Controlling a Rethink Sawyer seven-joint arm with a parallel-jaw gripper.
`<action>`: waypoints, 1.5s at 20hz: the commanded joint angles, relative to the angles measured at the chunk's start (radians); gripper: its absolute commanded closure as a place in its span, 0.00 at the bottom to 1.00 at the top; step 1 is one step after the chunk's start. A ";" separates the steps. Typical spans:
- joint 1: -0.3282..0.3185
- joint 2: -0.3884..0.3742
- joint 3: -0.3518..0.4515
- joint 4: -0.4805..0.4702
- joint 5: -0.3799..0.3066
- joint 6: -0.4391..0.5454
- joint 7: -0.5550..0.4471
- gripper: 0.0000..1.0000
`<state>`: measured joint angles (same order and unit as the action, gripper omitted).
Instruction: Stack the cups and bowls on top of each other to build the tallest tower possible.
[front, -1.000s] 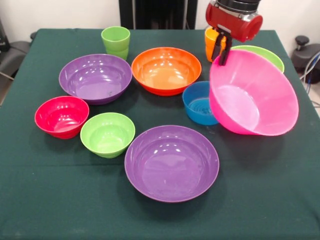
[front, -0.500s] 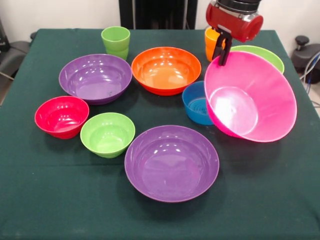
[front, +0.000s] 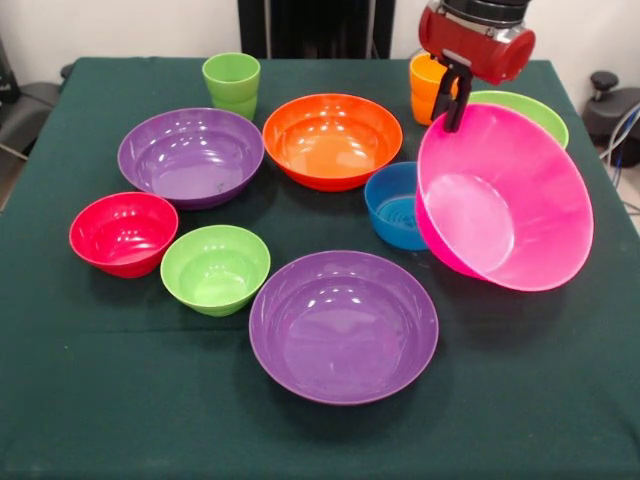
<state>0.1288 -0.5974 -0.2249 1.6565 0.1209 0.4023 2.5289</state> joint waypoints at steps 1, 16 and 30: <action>0.040 -0.037 0.059 -0.060 -0.015 0.203 0.033 1.00; 0.035 -0.123 0.060 -0.005 -0.024 0.233 0.028 1.00; -0.038 -0.120 0.087 0.075 -0.064 0.115 -0.034 1.00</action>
<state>0.1325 -0.7201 -0.2284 1.6519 0.1184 0.6029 2.5289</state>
